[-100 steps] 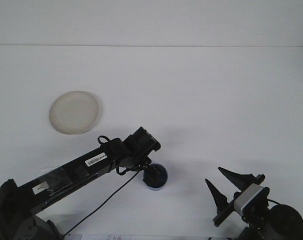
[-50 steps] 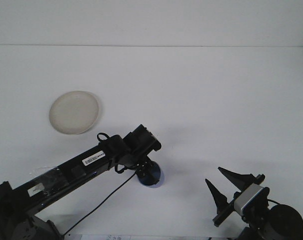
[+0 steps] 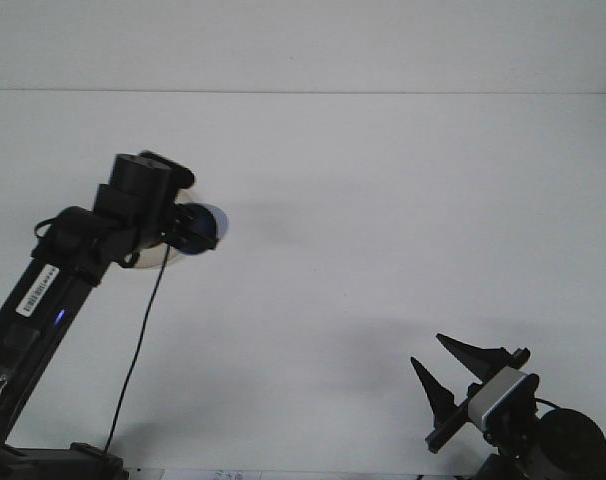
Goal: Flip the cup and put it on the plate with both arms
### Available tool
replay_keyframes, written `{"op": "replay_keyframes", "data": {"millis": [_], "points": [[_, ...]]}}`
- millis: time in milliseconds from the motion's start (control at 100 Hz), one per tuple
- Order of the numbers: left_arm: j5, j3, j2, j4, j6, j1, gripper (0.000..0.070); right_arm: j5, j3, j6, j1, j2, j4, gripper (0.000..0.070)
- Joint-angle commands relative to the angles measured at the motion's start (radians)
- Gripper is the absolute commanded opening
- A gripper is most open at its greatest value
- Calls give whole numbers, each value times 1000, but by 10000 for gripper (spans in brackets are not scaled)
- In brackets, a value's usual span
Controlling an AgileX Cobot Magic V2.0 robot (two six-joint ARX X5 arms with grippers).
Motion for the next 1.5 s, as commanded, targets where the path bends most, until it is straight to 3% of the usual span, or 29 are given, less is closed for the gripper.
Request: {"op": "replay_keyframes", "data": {"millis": [0, 270, 720, 750, 790, 890, 960, 1210, 1370, 1410, 1490], "points": [[3, 21, 40, 10, 9, 88, 7, 4, 3, 14, 9, -1, 8, 357], [79, 21, 221, 60, 9, 331, 7, 4, 3, 26, 9, -1, 6, 357], [79, 21, 426, 107, 1, 373, 23, 24, 3, 40, 9, -1, 6, 357], [79, 21, 426, 114, -6, 373, 42, 24, 3, 41, 9, -1, 6, 357], [79, 21, 426, 128, -19, 373, 118, 24, 3, 40, 9, -1, 7, 357], [79, 40, 426, 123, -44, 373, 437, 24, 3, 40, 9, -1, 7, 357], [80, 58, 426, 113, -44, 373, 564, 27, 3, 40, 9, -1, 7, 357], [84, 208, 386, 28, -86, 373, 581, 27, 3, 40, 9, -1, 3, 357], [84, 244, 240, 21, -115, 373, 581, 80, 3, 40, 9, -1, 3, 360], [84, 243, 188, 22, -120, 372, 581, 103, 3, 40, 9, -1, 3, 387], [106, 240, 80, 22, -121, 372, 580, 150, 3, 40, 9, -1, 3, 509]]}}
